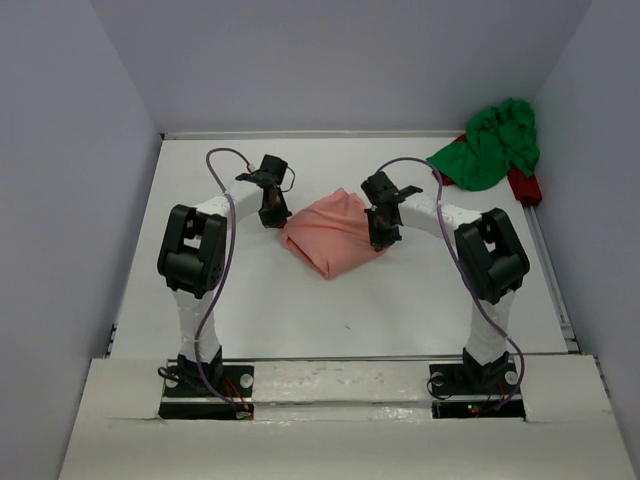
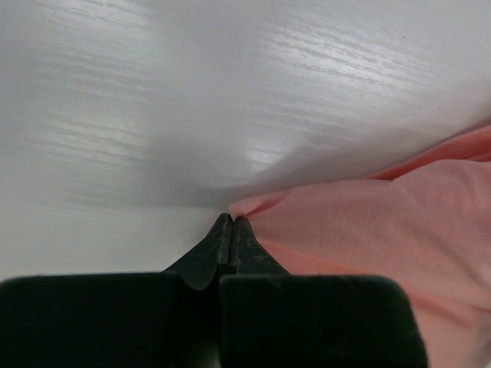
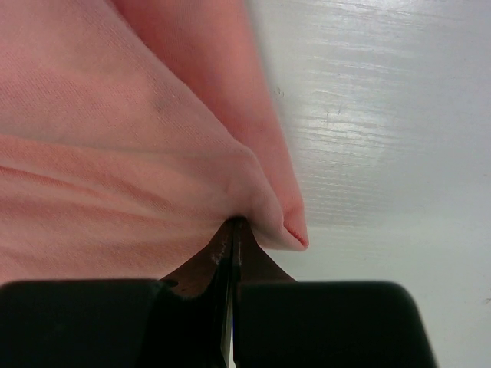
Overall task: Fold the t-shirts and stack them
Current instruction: Smooth out wrinkles on the folded tshirt
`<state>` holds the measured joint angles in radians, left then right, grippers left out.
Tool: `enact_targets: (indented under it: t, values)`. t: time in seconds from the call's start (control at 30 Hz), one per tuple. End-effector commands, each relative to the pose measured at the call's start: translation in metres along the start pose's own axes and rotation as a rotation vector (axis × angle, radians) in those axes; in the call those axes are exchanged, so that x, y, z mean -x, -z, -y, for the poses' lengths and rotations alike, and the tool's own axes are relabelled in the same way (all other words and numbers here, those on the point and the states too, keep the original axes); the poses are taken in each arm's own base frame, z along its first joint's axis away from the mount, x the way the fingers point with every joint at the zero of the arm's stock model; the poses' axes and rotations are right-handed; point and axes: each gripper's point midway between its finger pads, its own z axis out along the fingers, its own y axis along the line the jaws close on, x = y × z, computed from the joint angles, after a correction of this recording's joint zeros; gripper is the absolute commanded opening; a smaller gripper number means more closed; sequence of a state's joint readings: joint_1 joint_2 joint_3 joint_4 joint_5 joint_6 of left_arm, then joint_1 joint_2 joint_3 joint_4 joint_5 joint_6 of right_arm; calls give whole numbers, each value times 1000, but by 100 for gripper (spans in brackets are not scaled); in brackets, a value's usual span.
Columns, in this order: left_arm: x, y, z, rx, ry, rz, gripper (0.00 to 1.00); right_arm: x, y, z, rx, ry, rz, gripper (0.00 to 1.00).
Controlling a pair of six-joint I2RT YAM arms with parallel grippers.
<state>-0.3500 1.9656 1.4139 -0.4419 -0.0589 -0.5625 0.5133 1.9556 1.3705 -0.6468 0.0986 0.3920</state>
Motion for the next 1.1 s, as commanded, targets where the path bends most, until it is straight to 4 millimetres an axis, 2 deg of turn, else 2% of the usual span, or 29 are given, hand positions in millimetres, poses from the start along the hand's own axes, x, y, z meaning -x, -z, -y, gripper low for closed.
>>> enact_targets:
  t: [0.0,0.17,0.27,0.3,0.4,0.43,0.47,0.5,0.53,0.57,0.63,0.7,0.83,0.87,0.93,0.97,1.03,1.07]
  values:
    - [2,-14,-16,46,23,-14,0,-43,-22,10,-48,-2,-117,0]
    - [2,-15,1,-25,3,-24,0,-46,-26,11,-49,14,-122,0]
    - [15,1,13,-56,-28,34,0,-43,-28,14,-65,34,-116,0]
    - [21,12,18,-72,-32,61,1,-42,-28,15,-68,40,-115,0]
    - [36,40,25,-86,-50,142,21,-37,-28,13,-65,45,-106,0]
    - [40,46,21,-57,-50,168,32,-37,-28,13,-65,45,-106,0]
    - [43,53,21,-51,-51,186,36,-34,-28,11,-60,46,-102,0]
    - [52,66,22,-35,-47,231,39,-34,-28,10,-56,47,-104,0]
    - [51,72,23,-40,-51,233,40,-33,-27,10,-54,47,-101,0]
    - [60,89,23,-33,-44,282,44,-33,-28,10,-55,48,-103,0]
    - [66,107,27,-43,-47,328,45,-33,-29,9,-52,53,-107,0]
    - [73,134,37,-73,-61,393,47,-33,-29,10,-55,53,-106,0]
    - [62,153,60,-200,-72,377,47,-32,-29,11,-61,57,-103,0]
    - [49,152,72,-269,-75,342,46,-32,-29,11,-63,57,-102,0]
    - [34,149,83,-316,-83,311,43,-32,-30,11,-65,59,-105,0]
    - [17,143,93,-349,-106,279,37,-31,-30,11,-65,59,-105,0]
    - [-4,131,98,-357,-114,229,26,-30,-29,11,-66,62,-103,0]
    - [-13,131,110,-412,-121,206,8,-30,-29,11,-67,62,-101,0]
